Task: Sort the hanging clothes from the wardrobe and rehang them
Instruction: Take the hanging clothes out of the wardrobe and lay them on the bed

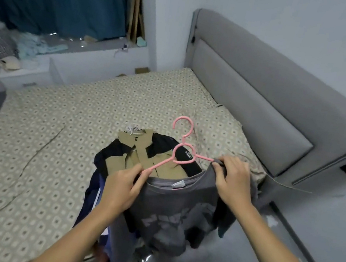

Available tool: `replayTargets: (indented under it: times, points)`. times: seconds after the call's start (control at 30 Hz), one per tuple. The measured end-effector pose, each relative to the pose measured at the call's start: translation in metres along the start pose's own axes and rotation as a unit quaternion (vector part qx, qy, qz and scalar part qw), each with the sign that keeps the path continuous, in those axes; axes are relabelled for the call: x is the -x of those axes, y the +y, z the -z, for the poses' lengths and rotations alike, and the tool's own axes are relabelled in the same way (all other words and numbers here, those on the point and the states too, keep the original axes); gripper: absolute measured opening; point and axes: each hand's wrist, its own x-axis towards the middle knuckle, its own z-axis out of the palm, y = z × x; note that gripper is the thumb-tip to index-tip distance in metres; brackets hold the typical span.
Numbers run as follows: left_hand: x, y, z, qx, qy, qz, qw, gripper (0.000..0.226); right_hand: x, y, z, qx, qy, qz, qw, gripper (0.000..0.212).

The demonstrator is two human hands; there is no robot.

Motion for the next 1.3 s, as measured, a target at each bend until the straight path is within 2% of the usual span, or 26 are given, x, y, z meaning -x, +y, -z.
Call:
replayTargets:
  times: [0.13, 0.27, 0.37, 0.53, 0.63, 0.77, 0.93, 1.1, 1.2, 1.3]
  points:
    - [-0.024, -0.068, -0.012, -0.007, -0.003, 0.059, 0.998, 0.042, -0.044, -0.018, -0.059, -0.007, -0.061, 0.007, 0.998, 0.009]
    - [-0.055, -0.123, -0.018, -0.012, -0.015, 0.078, 0.997, 0.047, -0.088, -0.033, -0.111, -0.011, -0.101, -0.003, 0.995, 0.007]
    - [-0.085, -0.155, -0.016, -0.018, -0.015, 0.081, 0.996, 0.039, -0.126, -0.045, -0.147, -0.003, -0.126, 0.0, 0.992, 0.007]
    - [-0.149, -0.21, -0.014, -0.06, 0.006, 0.108, 0.992, 0.046, -0.2, -0.063, -0.2, -0.015, -0.135, 0.015, 0.991, 0.018]
    - [-0.179, -0.238, -0.027, -0.076, 0.006, 0.154, 0.985, 0.045, -0.239, -0.058, -0.241, -0.021, -0.149, 0.027, 0.988, 0.016]
    - [-0.194, -0.273, -0.067, -0.094, -0.058, 0.223, 0.969, 0.045, -0.264, -0.031, -0.312, -0.022, -0.241, 0.024, 0.97, 0.023]
    - [-0.203, -0.312, -0.124, -0.128, -0.127, 0.308, 0.934, 0.042, -0.276, 0.002, -0.39, 0.011, -0.349, 0.043, 0.936, 0.017]
    - [-0.208, -0.34, -0.17, -0.159, -0.152, 0.368, 0.904, 0.033, -0.285, 0.033, -0.457, -0.01, -0.403, 0.043, 0.914, 0.011]
    - [-0.213, -0.344, -0.187, -0.16, -0.16, 0.388, 0.894, 0.036, -0.289, 0.044, -0.48, -0.042, -0.456, 0.034, 0.889, 0.041]
    - [-0.219, -0.337, -0.19, -0.149, -0.176, 0.401, 0.887, 0.039, -0.29, 0.051, -0.485, -0.053, -0.487, 0.036, 0.871, 0.054]
